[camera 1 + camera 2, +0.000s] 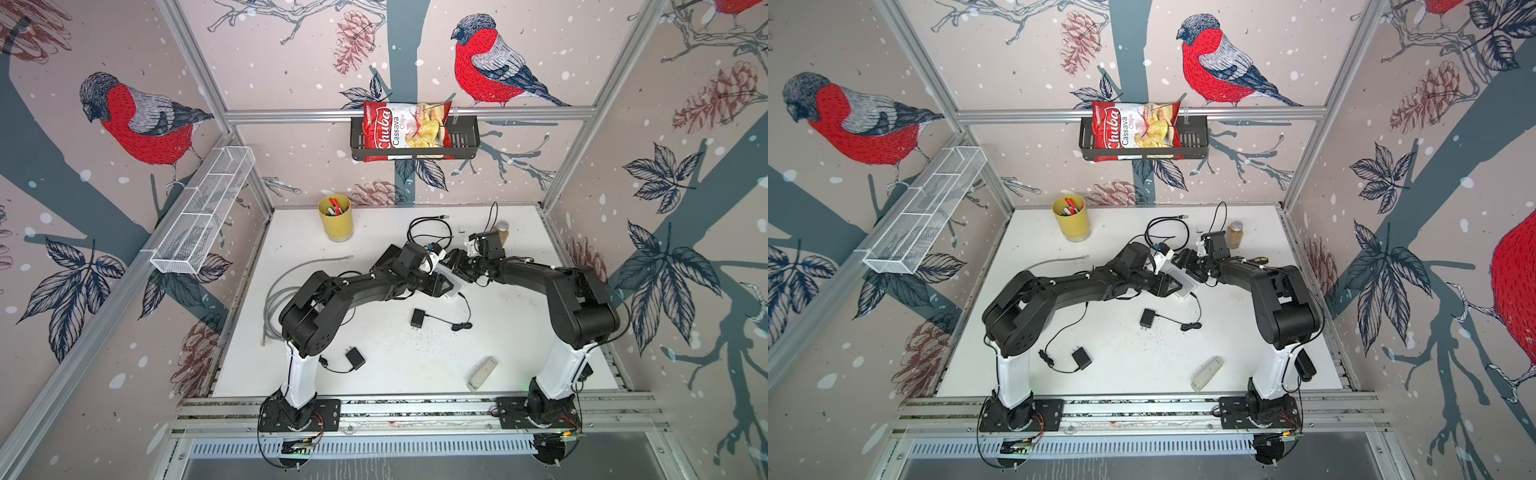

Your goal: Insert the plug into the switch port

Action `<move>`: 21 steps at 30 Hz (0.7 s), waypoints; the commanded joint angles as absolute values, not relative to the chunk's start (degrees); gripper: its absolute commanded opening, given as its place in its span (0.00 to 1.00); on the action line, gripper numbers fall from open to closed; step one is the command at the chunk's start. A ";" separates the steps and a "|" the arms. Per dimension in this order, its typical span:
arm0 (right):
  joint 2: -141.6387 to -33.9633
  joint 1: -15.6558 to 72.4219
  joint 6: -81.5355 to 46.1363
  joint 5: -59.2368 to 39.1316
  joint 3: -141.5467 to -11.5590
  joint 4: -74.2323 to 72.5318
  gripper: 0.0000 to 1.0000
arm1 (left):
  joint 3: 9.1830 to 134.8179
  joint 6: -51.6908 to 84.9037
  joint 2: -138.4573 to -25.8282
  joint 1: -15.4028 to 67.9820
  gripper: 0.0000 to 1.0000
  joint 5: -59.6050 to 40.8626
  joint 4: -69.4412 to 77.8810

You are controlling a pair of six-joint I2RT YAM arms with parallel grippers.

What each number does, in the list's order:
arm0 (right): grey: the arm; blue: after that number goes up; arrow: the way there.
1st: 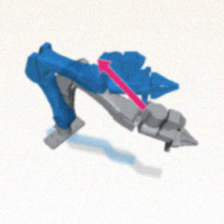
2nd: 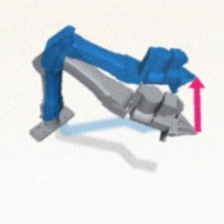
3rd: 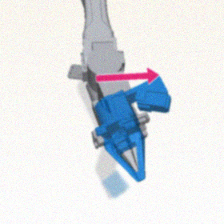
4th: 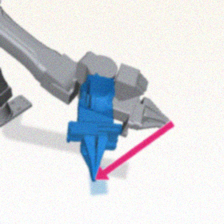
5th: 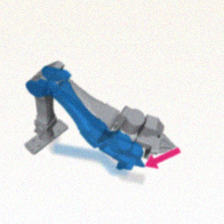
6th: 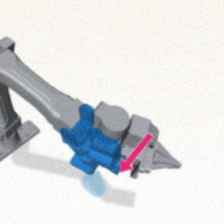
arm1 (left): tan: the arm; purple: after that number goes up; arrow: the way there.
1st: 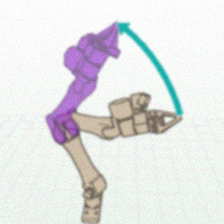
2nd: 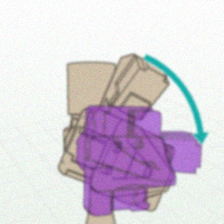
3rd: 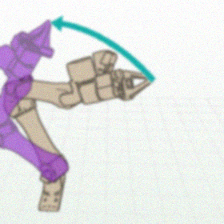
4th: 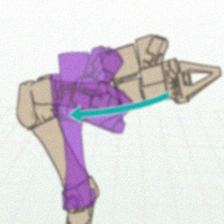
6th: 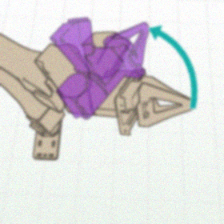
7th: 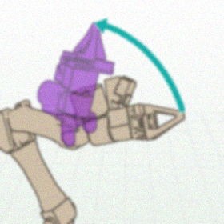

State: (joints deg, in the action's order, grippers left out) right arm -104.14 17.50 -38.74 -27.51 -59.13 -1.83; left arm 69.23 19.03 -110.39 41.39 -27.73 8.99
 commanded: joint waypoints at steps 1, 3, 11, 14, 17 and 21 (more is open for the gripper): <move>-101.94 17.42 -34.01 -25.72 -59.86 3.64 0.74 | 67.51 16.14 -108.11 39.92 0.54 -23.00 9.77; -100.41 17.19 -33.26 -24.28 -59.52 4.63 0.74 | 66.55 15.91 -107.06 39.28 0.54 -19.10 8.45; -97.83 16.35 -29.18 -16.05 -61.16 13.31 0.72 | 61.36 18.95 -101.10 38.23 0.56 -0.01 4.27; -96.59 16.82 -28.36 -14.36 -60.45 15.25 0.72 | 62.61 19.65 -100.36 38.14 0.57 4.64 0.31; -95.22 17.98 -27.72 -12.34 -59.64 16.03 0.72 | 62.08 20.76 -99.22 37.75 0.58 10.39 -1.87; -95.96 17.98 -26.85 -7.42 -61.48 16.73 0.69 | 62.60 20.52 -100.18 36.26 0.60 13.33 -3.17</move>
State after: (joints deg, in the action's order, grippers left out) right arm -95.64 18.13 -28.49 -12.84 -60.16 15.38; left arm 61.87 19.75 -99.77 36.84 8.32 -0.86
